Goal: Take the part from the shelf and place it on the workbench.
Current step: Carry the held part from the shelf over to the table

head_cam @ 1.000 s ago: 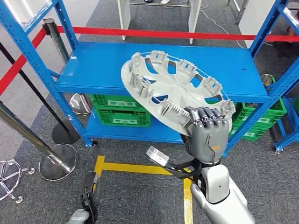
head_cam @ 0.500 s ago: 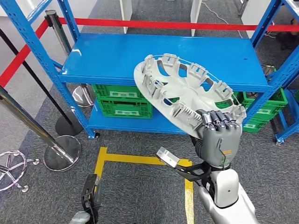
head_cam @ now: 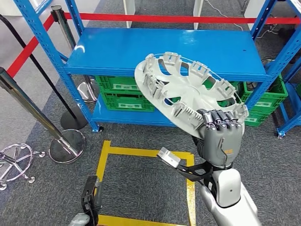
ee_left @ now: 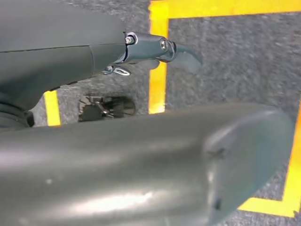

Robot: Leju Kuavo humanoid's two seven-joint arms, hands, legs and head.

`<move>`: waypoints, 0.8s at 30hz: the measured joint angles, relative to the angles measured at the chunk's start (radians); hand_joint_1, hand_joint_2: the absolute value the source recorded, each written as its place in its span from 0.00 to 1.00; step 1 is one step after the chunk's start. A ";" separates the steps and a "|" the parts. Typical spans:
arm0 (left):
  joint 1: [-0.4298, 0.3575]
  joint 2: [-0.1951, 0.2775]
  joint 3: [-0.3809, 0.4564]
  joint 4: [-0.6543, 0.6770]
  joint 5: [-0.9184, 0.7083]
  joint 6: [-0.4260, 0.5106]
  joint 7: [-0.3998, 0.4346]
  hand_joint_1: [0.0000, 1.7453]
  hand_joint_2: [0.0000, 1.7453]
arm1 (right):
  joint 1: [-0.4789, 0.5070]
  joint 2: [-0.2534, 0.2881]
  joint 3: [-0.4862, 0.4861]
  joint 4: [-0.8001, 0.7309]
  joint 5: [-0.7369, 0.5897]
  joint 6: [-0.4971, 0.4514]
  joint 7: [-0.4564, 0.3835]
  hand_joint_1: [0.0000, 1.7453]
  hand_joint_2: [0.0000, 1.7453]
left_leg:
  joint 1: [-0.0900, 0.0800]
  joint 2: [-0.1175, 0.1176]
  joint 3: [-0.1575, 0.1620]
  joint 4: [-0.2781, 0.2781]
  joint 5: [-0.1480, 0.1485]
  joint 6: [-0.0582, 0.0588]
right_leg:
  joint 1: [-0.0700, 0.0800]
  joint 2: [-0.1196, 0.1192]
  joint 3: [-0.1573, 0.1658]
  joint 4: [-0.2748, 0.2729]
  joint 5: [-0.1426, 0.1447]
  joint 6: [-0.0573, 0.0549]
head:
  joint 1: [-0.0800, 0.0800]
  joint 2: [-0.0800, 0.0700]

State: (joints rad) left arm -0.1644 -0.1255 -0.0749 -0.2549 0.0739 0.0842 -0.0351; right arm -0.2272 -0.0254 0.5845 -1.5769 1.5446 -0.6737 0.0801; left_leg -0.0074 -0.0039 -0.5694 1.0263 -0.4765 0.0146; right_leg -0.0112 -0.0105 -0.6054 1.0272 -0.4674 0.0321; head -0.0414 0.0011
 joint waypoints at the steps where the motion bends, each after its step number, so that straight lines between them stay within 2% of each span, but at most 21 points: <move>1: -0.001 0.000 0.000 0.000 0.001 -0.001 0.000 0.00 0.00 | -0.003 0.000 0.001 0.001 0.000 0.000 0.003 1.00 1.00 | 0.002 0.000 -0.002 -0.009 0.007 0.005 | -0.001 0.001 -0.008 0.004 -0.008 0.005 | 0.001 0.000; 2: -0.002 0.001 0.001 0.001 0.001 -0.002 0.000 0.00 0.00 | -0.006 0.000 0.002 0.002 0.000 0.000 0.005 1.00 1.00 | 0.005 0.000 -0.007 -0.018 0.013 0.011 | -0.001 0.003 -0.020 0.021 -0.031 0.010 | 0.002 0.000; 3: -0.003 0.001 0.001 0.001 0.001 -0.003 -0.001 0.00 0.00 | -0.010 0.001 0.004 0.004 0.000 0.000 0.006 1.00 1.00 | 0.008 0.000 -0.012 -0.025 0.018 0.016 | -0.001 0.006 -0.038 0.060 -0.067 0.013 | 0.005 0.000; 5: -0.004 0.001 0.001 0.001 0.001 -0.004 -0.001 0.00 0.00 | -0.015 0.001 0.007 0.007 0.000 0.000 0.007 1.00 1.00 | 0.008 0.000 -0.031 -0.023 0.027 0.021 | -0.001 0.008 -0.078 0.183 -0.145 0.018 | 0.010 0.000; 6: -0.004 0.001 0.001 0.001 0.001 -0.004 -0.001 0.00 0.00 | -0.016 0.001 0.009 0.008 0.000 0.000 0.007 1.00 1.00 | 0.008 0.001 -0.042 -0.018 0.032 0.021 | -0.001 0.009 -0.091 0.241 -0.164 0.020 | 0.010 0.000; 7: -0.004 0.001 0.001 0.001 0.001 -0.004 -0.001 0.00 0.00 | -0.016 0.001 0.011 0.010 0.000 0.000 0.007 1.00 1.00 | 0.008 0.001 -0.054 -0.013 0.037 0.020 | -0.001 0.009 -0.093 0.273 -0.161 0.023 | 0.010 0.000; 8: -0.004 0.001 0.001 0.001 0.001 -0.004 -0.001 0.00 0.00 | -0.016 0.001 0.012 0.012 0.000 0.000 0.007 1.00 1.00 | 0.010 0.002 -0.066 -0.007 0.043 0.018 | -0.002 0.009 -0.079 0.272 -0.139 0.025 | 0.010 0.000; 10: -0.005 0.001 0.001 0.001 0.001 -0.004 -0.001 0.00 0.00 | -0.020 0.001 0.015 0.015 0.000 0.000 0.008 1.00 1.00 | 0.013 0.001 -0.093 0.008 0.054 0.010 | -0.006 0.009 -0.011 0.179 -0.085 0.031 | 0.010 0.000; 11: -0.005 0.002 0.001 0.001 0.001 -0.003 -0.001 0.00 0.00 | -0.024 0.001 0.016 0.016 0.000 0.000 0.010 1.00 1.00 | 0.013 0.001 -0.105 0.016 0.060 0.004 | -0.006 0.010 0.034 0.112 -0.079 0.033 | 0.011 0.000; 12: -0.005 0.004 0.001 0.001 0.001 -0.003 -0.001 0.00 0.00 | -0.029 0.001 0.017 0.017 0.000 0.000 0.013 1.00 1.00 | 0.012 0.000 -0.114 0.021 0.068 -0.002 | -0.005 0.012 0.066 0.059 -0.083 0.030 | 0.010 0.000; 14: -0.005 0.007 0.001 0.001 0.000 -0.002 -0.001 0.00 0.00 | -0.037 0.001 0.019 0.021 0.000 0.000 0.024 1.00 1.00 | 0.009 -0.001 -0.124 0.022 0.088 -0.012 | 0.000 0.016 0.091 0.012 -0.094 0.018 | 0.010 0.000; 15: -0.005 0.009 0.001 0.002 0.000 -0.003 -0.001 0.00 0.00 | -0.040 0.001 0.019 0.024 0.000 0.000 0.030 1.00 1.00 | 0.008 -0.001 -0.128 0.019 0.100 -0.016 | -0.001 0.015 0.080 0.012 -0.087 0.010 | 0.010 0.000; 16: -0.006 0.011 0.001 0.003 -0.002 -0.003 0.000 0.00 0.00 | -0.044 0.002 0.020 0.027 0.000 0.000 0.037 1.00 1.00 | 0.009 -0.002 -0.133 0.018 0.098 -0.020 | -0.002 0.013 0.071 0.012 -0.077 0.002 | 0.010 0.000; 17: -0.006 0.013 0.001 0.003 -0.003 -0.004 0.001 0.00 0.00 | -0.048 0.002 0.020 0.031 0.000 0.000 0.042 1.00 1.00 | 0.010 -0.002 -0.141 0.028 0.076 -0.025 | -0.003 0.011 0.059 0.012 -0.067 -0.009 | 0.008 0.000; 18: -0.007 0.015 0.001 0.004 -0.004 -0.005 0.001 0.00 0.00 | -0.052 0.003 0.020 0.033 0.000 0.000 0.047 1.00 1.00 | 0.012 -0.002 -0.152 0.057 0.035 -0.030 | -0.005 0.008 0.045 0.011 -0.054 -0.020 | 0.005 0.000; 19: -0.008 0.015 0.000 0.004 -0.006 -0.006 0.002 0.00 0.00 | -0.056 0.004 0.020 0.036 0.000 0.000 0.051 1.00 1.00 | 0.014 -0.001 -0.164 0.108 -0.022 -0.035 | -0.004 0.007 0.034 0.011 -0.041 -0.030 | 0.003 0.000; 20: -0.010 0.016 0.000 0.004 -0.008 -0.006 0.002 0.00 0.00 | -0.059 0.005 0.020 0.039 0.000 0.000 0.054 1.00 1.00 | 0.015 -0.001 -0.173 0.175 -0.074 -0.039 | -0.002 0.006 0.017 0.011 -0.028 -0.037 | 0.000 0.000; 21: -0.012 0.017 0.000 0.004 -0.010 -0.007 0.002 0.00 0.00 | -0.063 0.005 0.020 0.042 0.000 0.000 0.059 1.00 1.00 | 0.016 -0.001 -0.178 0.240 -0.107 -0.041 | 0.001 0.005 0.000 0.012 -0.014 -0.040 | -0.001 0.000; 22: -0.014 0.018 0.000 0.004 -0.011 -0.009 0.002 0.00 0.00 | -0.067 0.005 0.020 0.045 0.000 0.000 0.063 1.00 1.00 | 0.016 -0.001 -0.175 0.290 -0.114 -0.040 | 0.004 0.004 -0.017 0.012 0.000 -0.042 | -0.001 0.000; 23: -0.016 0.018 0.000 0.004 -0.011 -0.010 0.003 0.00 0.00 | -0.070 0.006 0.021 0.048 0.000 0.000 0.067 1.00 1.00 | 0.015 -0.001 -0.160 0.313 -0.096 -0.038 | 0.007 0.004 -0.034 0.013 0.013 -0.043 | -0.001 0.000; 24: -0.019 0.019 0.000 0.004 -0.012 -0.012 0.004 0.00 0.00 | -0.073 0.006 0.022 0.050 0.000 0.000 0.070 1.00 1.00 | 0.014 -0.001 -0.131 0.302 -0.066 -0.032 | 0.011 0.004 -0.050 0.013 0.026 -0.043 | -0.001 0.000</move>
State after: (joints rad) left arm -0.1835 -0.1067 -0.0744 -0.2510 0.0623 0.0724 -0.0312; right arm -0.3002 -0.0196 0.6061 -1.5269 1.5446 -0.6737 0.1503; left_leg 0.0064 -0.0046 -0.7008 1.3288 -0.5424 -0.0169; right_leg 0.0001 -0.0061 -0.6557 1.0404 -0.4413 -0.0109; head -0.0423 0.0011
